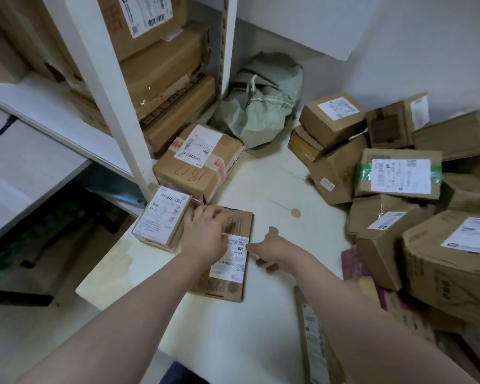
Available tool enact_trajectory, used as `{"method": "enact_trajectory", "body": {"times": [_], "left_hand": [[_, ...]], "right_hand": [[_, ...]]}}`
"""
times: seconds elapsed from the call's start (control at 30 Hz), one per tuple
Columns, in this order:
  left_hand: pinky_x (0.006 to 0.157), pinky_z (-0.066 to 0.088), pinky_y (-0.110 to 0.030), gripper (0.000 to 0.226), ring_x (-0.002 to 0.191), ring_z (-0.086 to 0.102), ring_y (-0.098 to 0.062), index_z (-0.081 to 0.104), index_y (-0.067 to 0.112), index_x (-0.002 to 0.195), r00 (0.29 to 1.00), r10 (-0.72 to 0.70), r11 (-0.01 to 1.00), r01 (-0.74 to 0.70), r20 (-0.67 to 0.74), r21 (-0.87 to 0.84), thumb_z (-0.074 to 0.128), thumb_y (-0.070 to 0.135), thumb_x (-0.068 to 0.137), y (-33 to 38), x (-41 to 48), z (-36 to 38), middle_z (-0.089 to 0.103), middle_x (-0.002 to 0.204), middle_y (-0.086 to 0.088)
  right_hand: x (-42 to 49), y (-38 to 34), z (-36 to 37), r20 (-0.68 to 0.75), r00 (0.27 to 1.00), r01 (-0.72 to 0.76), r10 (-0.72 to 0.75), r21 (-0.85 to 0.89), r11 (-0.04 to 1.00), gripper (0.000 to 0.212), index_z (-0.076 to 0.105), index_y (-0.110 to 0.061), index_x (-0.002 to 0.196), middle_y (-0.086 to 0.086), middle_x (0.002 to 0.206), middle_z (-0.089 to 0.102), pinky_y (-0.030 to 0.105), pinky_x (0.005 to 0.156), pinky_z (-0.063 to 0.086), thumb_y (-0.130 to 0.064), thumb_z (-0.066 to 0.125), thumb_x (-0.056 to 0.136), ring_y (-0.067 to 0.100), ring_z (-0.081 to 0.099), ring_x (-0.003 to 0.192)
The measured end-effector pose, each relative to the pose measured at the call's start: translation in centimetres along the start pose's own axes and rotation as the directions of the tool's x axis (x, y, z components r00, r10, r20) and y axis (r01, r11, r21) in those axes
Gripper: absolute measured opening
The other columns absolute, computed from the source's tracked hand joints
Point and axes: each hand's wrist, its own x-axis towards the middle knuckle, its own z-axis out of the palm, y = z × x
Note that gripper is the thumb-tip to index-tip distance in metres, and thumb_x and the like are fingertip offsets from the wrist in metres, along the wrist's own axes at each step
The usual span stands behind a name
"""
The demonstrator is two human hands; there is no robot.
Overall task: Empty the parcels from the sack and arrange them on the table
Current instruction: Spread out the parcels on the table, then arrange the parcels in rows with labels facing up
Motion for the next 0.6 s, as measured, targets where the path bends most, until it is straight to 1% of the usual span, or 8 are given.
{"method": "enact_trajectory", "body": {"times": [0.1, 0.17, 0.2, 0.27, 0.3, 0.37, 0.5, 0.6], "left_hand": [[0.111, 0.023, -0.035, 0.061, 0.137, 0.03, -0.019, 0.04, 0.036, 0.143, 0.982, 0.137, 0.991, -0.134, 0.128, -0.027, 0.058, 0.03, 0.086, 0.9, 1.1, 0.8, 0.037, 0.15, 0.007], [0.115, 0.019, -0.037, 0.068, 0.145, 0.018, -0.021, 0.029, 0.033, 0.15, 0.948, 0.165, 0.986, -0.164, 0.273, -0.026, 0.057, 0.035, 0.088, 1.4, 1.4, 1.5, 0.021, 0.158, 0.004], [0.116, 0.017, -0.04, 0.071, 0.147, 0.01, -0.022, 0.023, 0.033, 0.152, 0.925, 0.145, 0.989, -0.148, 0.351, -0.019, 0.057, 0.034, 0.089, 1.7, 1.5, 1.9, 0.013, 0.161, 0.004], [0.116, 0.013, -0.047, 0.07, 0.149, -0.001, -0.024, 0.017, 0.032, 0.153, 0.9, 0.098, 0.989, -0.135, 0.424, 0.057, 0.051, 0.027, 0.092, 2.3, 1.6, 2.4, 0.005, 0.161, 0.001], [0.116, 0.014, -0.047, 0.066, 0.149, -0.001, -0.025, 0.019, 0.031, 0.153, 0.912, 0.086, 0.988, -0.131, 0.401, 0.087, 0.048, 0.024, 0.093, 2.9, 1.7, 2.5, 0.006, 0.161, -0.001], [0.115, 0.015, -0.043, 0.062, 0.146, 0.009, -0.025, 0.026, 0.029, 0.15, 0.948, 0.091, 0.992, -0.114, 0.305, 0.06, 0.048, 0.024, 0.093, 4.7, 2.1, 2.3, 0.017, 0.157, -0.005], [0.106, 0.028, -0.038, 0.049, 0.132, 0.038, -0.026, 0.042, 0.029, 0.142, 0.948, 0.176, 0.984, -0.162, 0.266, -0.074, 0.051, 0.031, 0.094, 10.1, 3.4, 1.2, 0.045, 0.142, -0.003], [0.099, 0.042, -0.035, 0.037, 0.12, 0.055, -0.022, 0.055, 0.027, 0.132, 0.913, 0.228, 0.944, -0.123, 0.338, -0.307, 0.052, 0.033, 0.096, 14.1, 3.0, 0.7, 0.062, 0.126, 0.002]], "right_hand": [[0.5, 0.9, 1.0, 0.095, 0.995, 0.004, 0.002, -0.064, 0.998, 0.081, 0.013, -0.018, 0.147, 0.008, 0.111, 0.067, 0.034, 0.068, 0.049, -0.032, 0.061, 0.083, 0.024, 0.065, 0.107], [0.1, 1.4, 1.1, 0.132, 0.991, 0.025, -0.012, -0.096, 0.995, 0.08, 0.017, -0.023, 0.148, 0.005, 0.113, 0.068, 0.032, 0.067, 0.046, -0.034, 0.059, 0.08, 0.023, 0.067, 0.098], [-0.3, 1.5, 0.8, 0.122, 0.992, 0.045, -0.031, -0.114, 0.992, 0.079, 0.017, -0.024, 0.151, 0.004, 0.117, 0.065, 0.032, 0.07, 0.045, -0.033, 0.056, 0.083, 0.022, 0.064, 0.096], [-1.3, 1.4, -0.4, 0.033, 0.995, 0.102, -0.099, -0.154, 0.983, 0.067, 0.023, -0.02, 0.152, 0.002, 0.134, 0.055, 0.03, 0.087, 0.044, -0.03, 0.051, 0.092, 0.021, 0.057, 0.111], [-1.9, 1.3, -1.3, -0.035, 0.99, 0.131, -0.139, -0.169, 0.977, 0.058, 0.03, -0.019, 0.149, 0.001, 0.139, 0.051, 0.03, 0.095, 0.043, -0.028, 0.049, 0.095, 0.021, 0.054, 0.119], [-3.2, 1.3, -3.2, -0.168, 0.964, 0.186, -0.208, -0.138, 0.973, 0.046, 0.045, -0.02, 0.141, 0.0, 0.134, 0.057, 0.031, 0.1, 0.044, -0.025, 0.048, 0.095, 0.018, 0.056, 0.115], [-6.6, 2.3, -7.5, -0.428, 0.87, 0.26, -0.246, -0.026, 0.965, 0.033, 0.06, -0.022, 0.123, -0.002, 0.117, 0.067, 0.035, 0.094, 0.051, -0.022, 0.049, 0.092, 0.019, 0.063, 0.107], [-10.1, 4.2, -10.3, -0.488, 0.857, 0.246, -0.164, 0.109, 0.963, 0.023, 0.061, -0.019, 0.112, 0.001, 0.105, 0.07, 0.038, 0.085, 0.057, -0.021, 0.048, 0.094, 0.019, 0.067, 0.092]]}}
